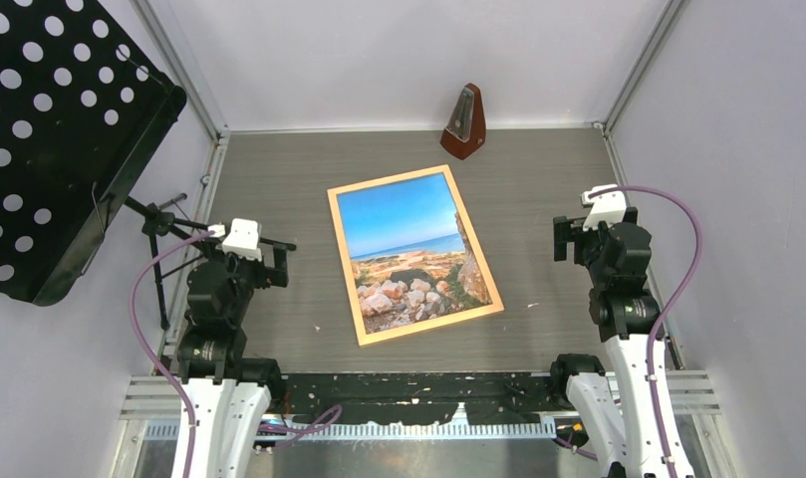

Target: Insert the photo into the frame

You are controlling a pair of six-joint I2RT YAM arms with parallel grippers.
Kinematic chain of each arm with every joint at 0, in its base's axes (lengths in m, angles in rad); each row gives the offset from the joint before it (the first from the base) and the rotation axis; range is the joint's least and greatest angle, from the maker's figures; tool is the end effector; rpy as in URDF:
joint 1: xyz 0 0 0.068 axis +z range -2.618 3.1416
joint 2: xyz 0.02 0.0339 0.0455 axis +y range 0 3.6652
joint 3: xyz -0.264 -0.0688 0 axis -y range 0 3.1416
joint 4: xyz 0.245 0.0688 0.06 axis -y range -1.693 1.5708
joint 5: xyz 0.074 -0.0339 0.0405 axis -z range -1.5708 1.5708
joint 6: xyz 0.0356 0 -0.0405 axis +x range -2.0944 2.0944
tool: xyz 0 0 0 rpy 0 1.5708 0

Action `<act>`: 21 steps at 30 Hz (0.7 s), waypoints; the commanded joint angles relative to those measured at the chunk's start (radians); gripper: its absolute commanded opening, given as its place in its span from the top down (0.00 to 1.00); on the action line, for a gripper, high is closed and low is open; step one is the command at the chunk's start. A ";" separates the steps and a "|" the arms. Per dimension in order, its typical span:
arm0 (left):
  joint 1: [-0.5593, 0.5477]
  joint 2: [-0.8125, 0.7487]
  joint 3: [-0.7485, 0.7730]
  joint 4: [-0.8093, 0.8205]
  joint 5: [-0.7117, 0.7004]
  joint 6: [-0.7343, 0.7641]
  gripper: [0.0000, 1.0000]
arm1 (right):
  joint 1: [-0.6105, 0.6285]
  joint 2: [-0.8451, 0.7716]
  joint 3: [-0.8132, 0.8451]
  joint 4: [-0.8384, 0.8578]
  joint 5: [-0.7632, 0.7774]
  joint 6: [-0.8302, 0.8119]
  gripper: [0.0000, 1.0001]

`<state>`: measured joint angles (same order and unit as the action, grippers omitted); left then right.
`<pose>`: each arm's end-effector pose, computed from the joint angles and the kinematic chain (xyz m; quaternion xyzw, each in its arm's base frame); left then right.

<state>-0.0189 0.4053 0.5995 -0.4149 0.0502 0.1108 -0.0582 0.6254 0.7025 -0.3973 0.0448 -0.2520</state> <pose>0.1130 -0.0039 0.2998 0.0662 0.7778 0.0091 0.6250 0.1493 -0.0103 0.3123 -0.0654 0.8081 -0.1083 0.5754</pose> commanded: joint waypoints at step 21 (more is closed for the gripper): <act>0.045 -0.016 -0.016 0.062 0.069 0.001 0.00 | 0.001 -0.020 -0.003 0.025 -0.075 -0.033 0.05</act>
<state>0.0200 0.3923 0.5846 -0.4076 0.1024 0.1112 -0.0582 0.6132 0.6933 -0.3977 -0.0151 -0.2749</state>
